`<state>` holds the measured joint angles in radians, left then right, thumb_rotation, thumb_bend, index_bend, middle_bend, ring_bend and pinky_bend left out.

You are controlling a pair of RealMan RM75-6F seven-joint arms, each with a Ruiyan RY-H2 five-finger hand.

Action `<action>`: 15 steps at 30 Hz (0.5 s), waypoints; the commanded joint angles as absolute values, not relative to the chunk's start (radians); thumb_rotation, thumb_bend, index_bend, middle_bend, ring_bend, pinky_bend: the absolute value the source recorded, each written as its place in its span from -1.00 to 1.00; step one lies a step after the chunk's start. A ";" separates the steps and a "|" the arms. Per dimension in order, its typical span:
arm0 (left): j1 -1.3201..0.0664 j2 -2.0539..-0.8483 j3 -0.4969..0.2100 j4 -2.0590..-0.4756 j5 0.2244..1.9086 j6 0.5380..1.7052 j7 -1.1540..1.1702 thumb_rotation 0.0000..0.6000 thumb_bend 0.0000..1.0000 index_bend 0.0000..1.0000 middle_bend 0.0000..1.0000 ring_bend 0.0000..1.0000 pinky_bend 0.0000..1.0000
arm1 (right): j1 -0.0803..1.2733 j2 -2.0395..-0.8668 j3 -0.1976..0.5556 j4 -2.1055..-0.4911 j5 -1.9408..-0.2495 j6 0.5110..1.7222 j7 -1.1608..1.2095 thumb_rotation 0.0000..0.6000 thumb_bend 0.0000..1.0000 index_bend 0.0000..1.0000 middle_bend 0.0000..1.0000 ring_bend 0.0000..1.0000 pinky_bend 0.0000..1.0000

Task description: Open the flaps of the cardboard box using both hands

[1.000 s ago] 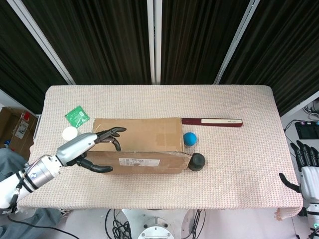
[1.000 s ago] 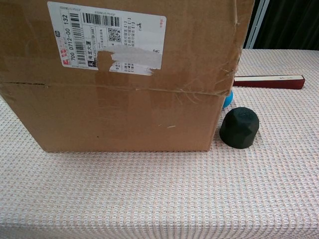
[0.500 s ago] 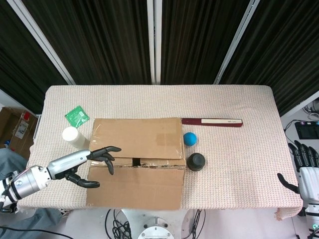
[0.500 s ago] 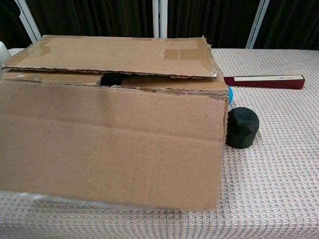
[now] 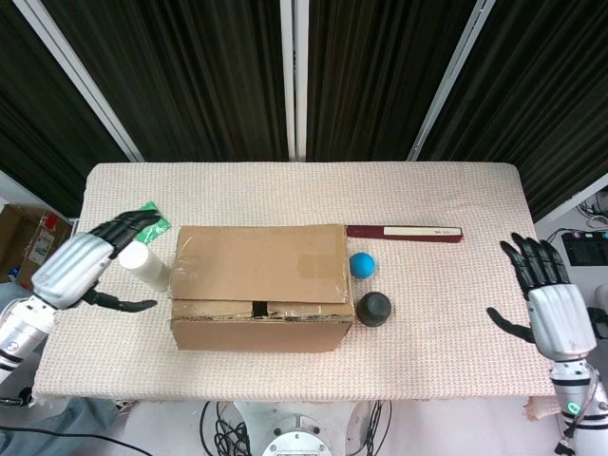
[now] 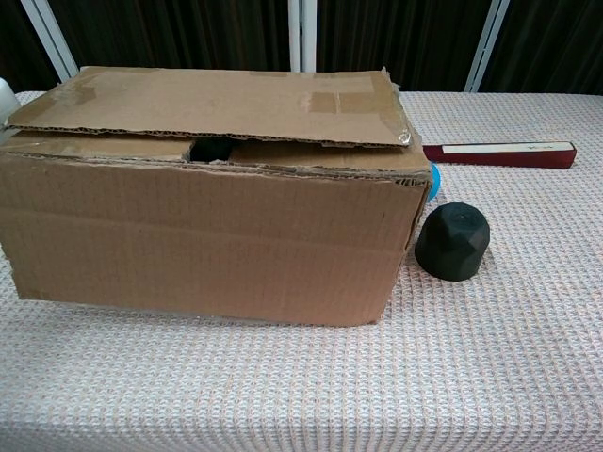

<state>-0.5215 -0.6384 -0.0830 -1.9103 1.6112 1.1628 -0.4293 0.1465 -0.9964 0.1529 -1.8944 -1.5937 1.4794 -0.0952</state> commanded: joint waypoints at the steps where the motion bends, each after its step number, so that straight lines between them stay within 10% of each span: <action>1: -0.322 -0.817 -0.055 -1.812 1.392 1.331 -0.173 0.16 -1.00 -0.91 -1.00 -0.93 -0.63 | 0.279 -0.973 0.230 -2.072 -1.576 1.354 -0.267 1.00 -1.00 -1.00 -1.00 -1.00 -1.00; 15: -0.217 -0.889 -0.015 -1.698 1.440 1.392 -0.280 0.14 -1.00 -0.92 -0.90 -0.93 -0.64 | 0.640 -1.343 0.337 -2.088 -1.151 1.116 -0.683 1.00 -1.00 -1.00 -1.00 -1.00 -1.00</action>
